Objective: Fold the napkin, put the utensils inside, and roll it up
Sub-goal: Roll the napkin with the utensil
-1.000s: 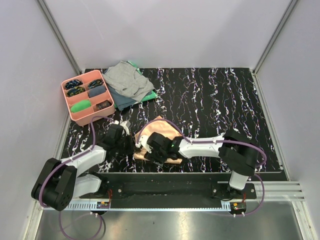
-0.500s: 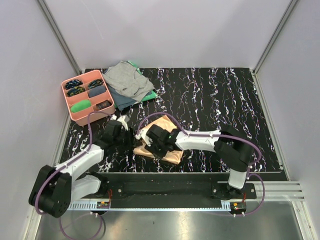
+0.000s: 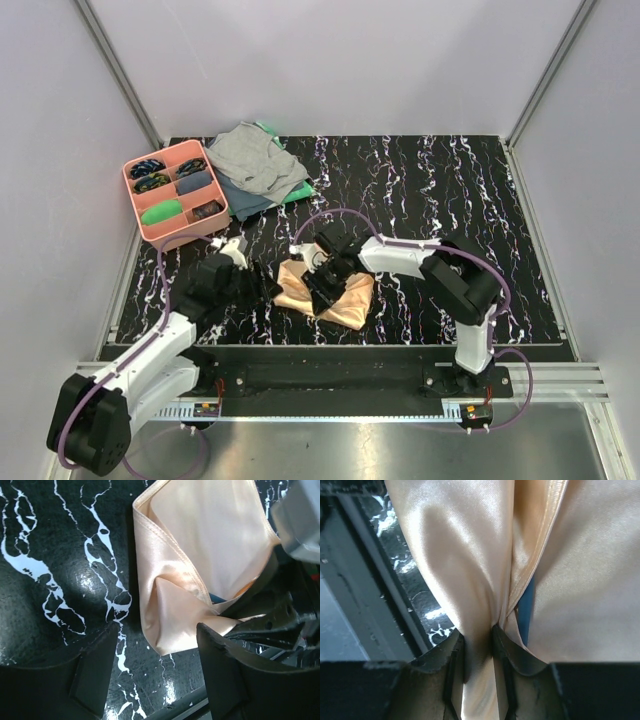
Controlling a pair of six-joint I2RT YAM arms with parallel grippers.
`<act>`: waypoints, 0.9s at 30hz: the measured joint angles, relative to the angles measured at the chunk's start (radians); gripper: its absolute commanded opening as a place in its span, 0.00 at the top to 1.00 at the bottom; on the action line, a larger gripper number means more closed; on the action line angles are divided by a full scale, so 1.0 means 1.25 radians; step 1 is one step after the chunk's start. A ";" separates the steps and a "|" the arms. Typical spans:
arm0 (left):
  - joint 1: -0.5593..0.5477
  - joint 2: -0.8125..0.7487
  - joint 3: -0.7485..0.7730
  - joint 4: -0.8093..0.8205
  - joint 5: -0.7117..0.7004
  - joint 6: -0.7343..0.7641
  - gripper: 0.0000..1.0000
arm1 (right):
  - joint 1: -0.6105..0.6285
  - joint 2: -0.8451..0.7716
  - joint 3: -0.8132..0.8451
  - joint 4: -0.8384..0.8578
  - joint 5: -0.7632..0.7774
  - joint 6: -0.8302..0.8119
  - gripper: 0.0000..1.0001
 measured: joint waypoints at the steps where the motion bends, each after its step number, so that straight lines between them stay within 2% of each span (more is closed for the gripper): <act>1: 0.000 -0.001 -0.004 0.009 0.004 -0.001 0.31 | -0.010 0.012 0.008 -0.006 -0.028 0.000 0.69; 10: 0.000 0.043 -0.040 0.090 0.046 -0.004 0.28 | -0.075 0.128 0.080 -0.055 -0.255 0.000 0.69; 18: 0.000 0.082 -0.057 0.158 0.051 -0.003 0.29 | -0.112 0.221 0.136 -0.109 -0.403 -0.003 0.69; 24: 0.000 0.113 -0.065 0.204 0.049 -0.003 0.35 | -0.125 0.264 0.170 -0.153 -0.455 -0.009 0.69; 27: 0.000 0.129 -0.074 0.234 0.052 -0.003 0.44 | -0.128 0.277 0.182 -0.170 -0.468 -0.013 0.69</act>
